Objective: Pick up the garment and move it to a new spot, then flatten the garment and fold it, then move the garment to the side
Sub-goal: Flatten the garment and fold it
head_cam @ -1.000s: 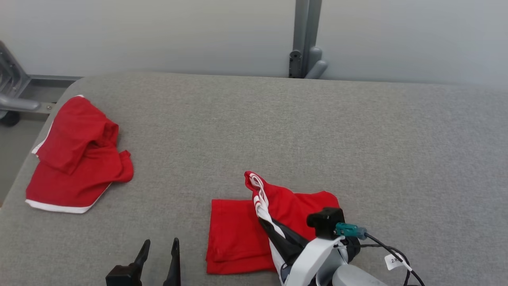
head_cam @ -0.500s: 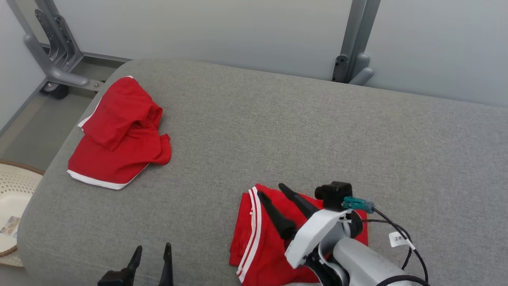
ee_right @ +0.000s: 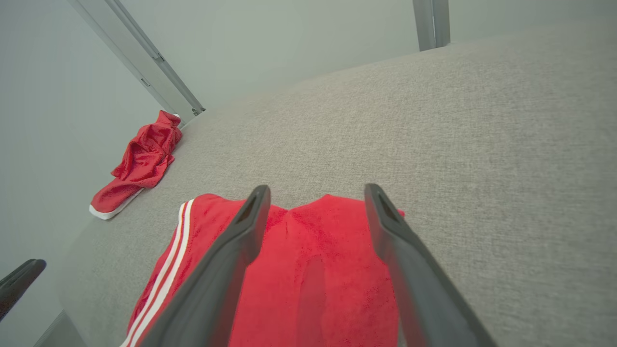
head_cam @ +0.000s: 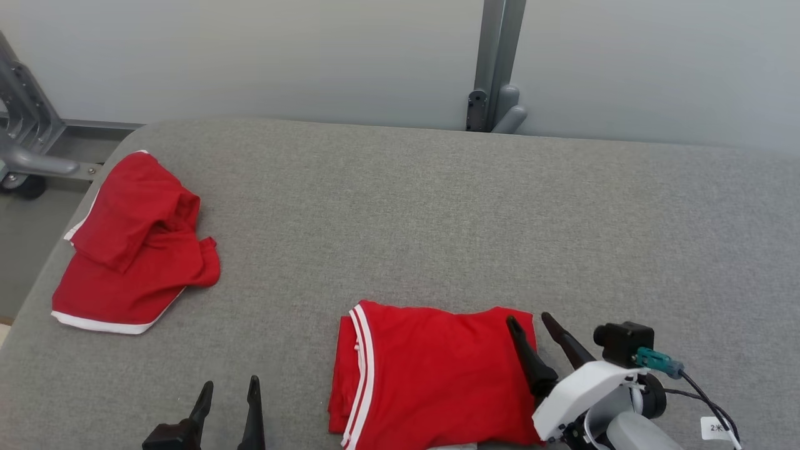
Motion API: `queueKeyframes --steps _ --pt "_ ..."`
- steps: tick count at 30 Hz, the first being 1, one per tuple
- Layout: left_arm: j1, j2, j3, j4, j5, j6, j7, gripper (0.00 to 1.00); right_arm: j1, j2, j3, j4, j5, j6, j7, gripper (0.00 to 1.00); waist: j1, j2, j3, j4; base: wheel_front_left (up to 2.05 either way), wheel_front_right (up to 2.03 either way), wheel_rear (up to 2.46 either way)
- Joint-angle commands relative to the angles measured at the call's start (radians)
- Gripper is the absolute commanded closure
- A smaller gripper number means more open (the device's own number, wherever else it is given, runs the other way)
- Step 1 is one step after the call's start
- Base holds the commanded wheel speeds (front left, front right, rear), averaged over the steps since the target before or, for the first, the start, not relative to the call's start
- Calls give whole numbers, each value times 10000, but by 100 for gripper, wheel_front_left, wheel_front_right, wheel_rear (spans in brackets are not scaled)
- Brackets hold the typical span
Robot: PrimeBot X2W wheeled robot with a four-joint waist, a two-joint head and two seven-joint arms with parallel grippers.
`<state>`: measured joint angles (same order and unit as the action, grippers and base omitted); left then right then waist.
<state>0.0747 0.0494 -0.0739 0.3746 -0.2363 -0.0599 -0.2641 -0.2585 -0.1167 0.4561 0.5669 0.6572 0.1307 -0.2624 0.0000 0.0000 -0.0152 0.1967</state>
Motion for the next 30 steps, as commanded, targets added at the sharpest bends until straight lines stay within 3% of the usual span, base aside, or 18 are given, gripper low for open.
queueKeyframes --steps 1,8,18,30 --pt "84 27 -4 -44 -1 91 2 0 231 -108 -161 -9 -181 -1 -32 0 0 0 -30 -254 0 0 0" --pt "161 27 87 -212 140 28 3 0 821 18 -968 -299 -531 -1 -31 0 0 0 -45 -582 0 0 0" --pt "296 30 623 -466 47 209 3 0 1658 143 -2371 -1661 -2794 -1 -32 0 0 0 -249 -1665 0 0 0" --pt "398 30 996 -810 165 368 3 0 2409 327 -3573 -2785 -4261 -1 -34 0 0 0 -465 -2435 0 0 0"
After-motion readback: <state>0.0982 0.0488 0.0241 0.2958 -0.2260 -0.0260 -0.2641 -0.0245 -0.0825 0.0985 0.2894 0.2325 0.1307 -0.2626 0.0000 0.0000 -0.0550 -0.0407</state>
